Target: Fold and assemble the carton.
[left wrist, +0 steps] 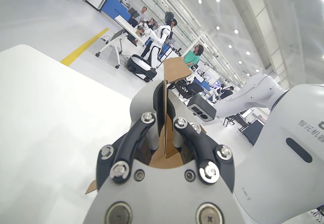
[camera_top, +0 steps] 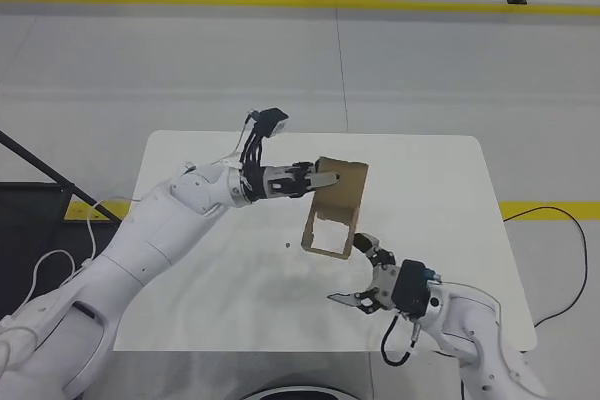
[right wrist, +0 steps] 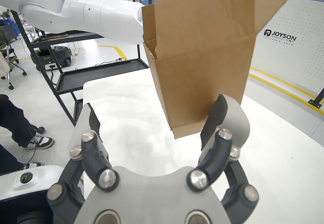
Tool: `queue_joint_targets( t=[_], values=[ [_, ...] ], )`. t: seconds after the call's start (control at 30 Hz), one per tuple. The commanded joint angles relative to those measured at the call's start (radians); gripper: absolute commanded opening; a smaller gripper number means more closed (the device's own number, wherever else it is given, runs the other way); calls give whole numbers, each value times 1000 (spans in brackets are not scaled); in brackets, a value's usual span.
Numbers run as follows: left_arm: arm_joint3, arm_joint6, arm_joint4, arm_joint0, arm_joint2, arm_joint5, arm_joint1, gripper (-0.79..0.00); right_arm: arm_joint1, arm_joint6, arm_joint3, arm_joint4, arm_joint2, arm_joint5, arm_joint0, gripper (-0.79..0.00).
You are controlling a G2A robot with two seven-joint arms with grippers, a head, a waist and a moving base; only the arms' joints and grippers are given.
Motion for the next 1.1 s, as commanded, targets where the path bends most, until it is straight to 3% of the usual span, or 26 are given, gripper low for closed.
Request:
queue_joint_targets(
  t=[0.0, 0.17, 0.33, 0.93, 1.07],
  values=[
    [9, 0, -29, 7, -9, 0, 0, -785, 1, -20, 7, 20, 12, 1, -4, 0],
    [18, -6, -156, 33, -22, 6, -1, -785, 3, -64, 29, 54, 34, -10, -13, 0],
    [25, -75, -267, 48, -38, 75, 3, -785, 3, -106, 69, 96, 43, -34, -7, 0],
    [28, -81, -267, 49, -42, 80, 4, -785, 0, -107, 90, 134, 39, -13, -3, 0],
    [-6, -21, -262, 82, -68, 134, 4, -785, -2, -106, 84, 133, 40, 8, -8, 0]
  ],
)
